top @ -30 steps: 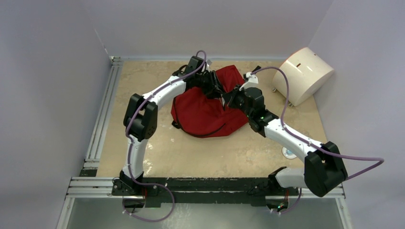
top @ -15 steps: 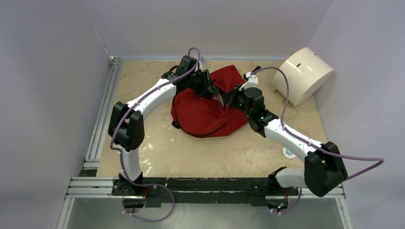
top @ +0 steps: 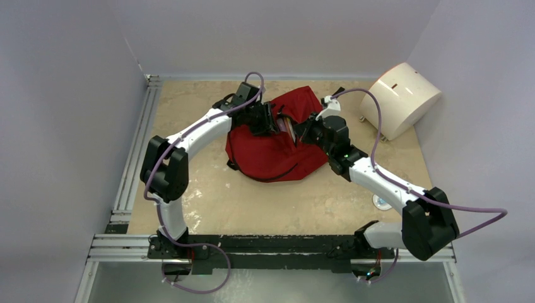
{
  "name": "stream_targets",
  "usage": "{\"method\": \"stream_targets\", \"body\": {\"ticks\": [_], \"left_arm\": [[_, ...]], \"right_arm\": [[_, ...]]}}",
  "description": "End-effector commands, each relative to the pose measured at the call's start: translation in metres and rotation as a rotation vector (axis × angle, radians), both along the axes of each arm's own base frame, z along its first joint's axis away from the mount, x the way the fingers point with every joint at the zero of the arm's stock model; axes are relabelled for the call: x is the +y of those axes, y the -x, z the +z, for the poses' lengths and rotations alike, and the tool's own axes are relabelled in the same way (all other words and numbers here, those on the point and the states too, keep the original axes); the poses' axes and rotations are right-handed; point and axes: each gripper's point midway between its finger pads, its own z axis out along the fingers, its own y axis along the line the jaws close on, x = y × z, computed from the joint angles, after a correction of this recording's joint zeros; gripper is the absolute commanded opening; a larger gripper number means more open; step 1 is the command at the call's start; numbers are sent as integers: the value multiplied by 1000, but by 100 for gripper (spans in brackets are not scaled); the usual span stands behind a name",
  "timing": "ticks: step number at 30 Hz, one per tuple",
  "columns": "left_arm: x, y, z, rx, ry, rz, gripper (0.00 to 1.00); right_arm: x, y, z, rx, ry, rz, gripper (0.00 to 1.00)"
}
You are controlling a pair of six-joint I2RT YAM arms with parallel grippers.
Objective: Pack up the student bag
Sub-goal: Zip the student bag at the center of the board.
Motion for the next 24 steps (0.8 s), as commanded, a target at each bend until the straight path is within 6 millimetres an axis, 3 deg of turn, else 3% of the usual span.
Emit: {"method": "stream_targets", "body": {"ticks": [1,15,24], "left_arm": [[13,-5,26,-91,-24,46,37],[17,-29,30,-69,-2,210,47],[14,-40,5,-56,-56,197,46]], "right_arm": [[10,-1,37,-96,-75,30,0],[10,0,34,-87,-71,30,0],[8,1,34,-84,-74,22,0]]}}
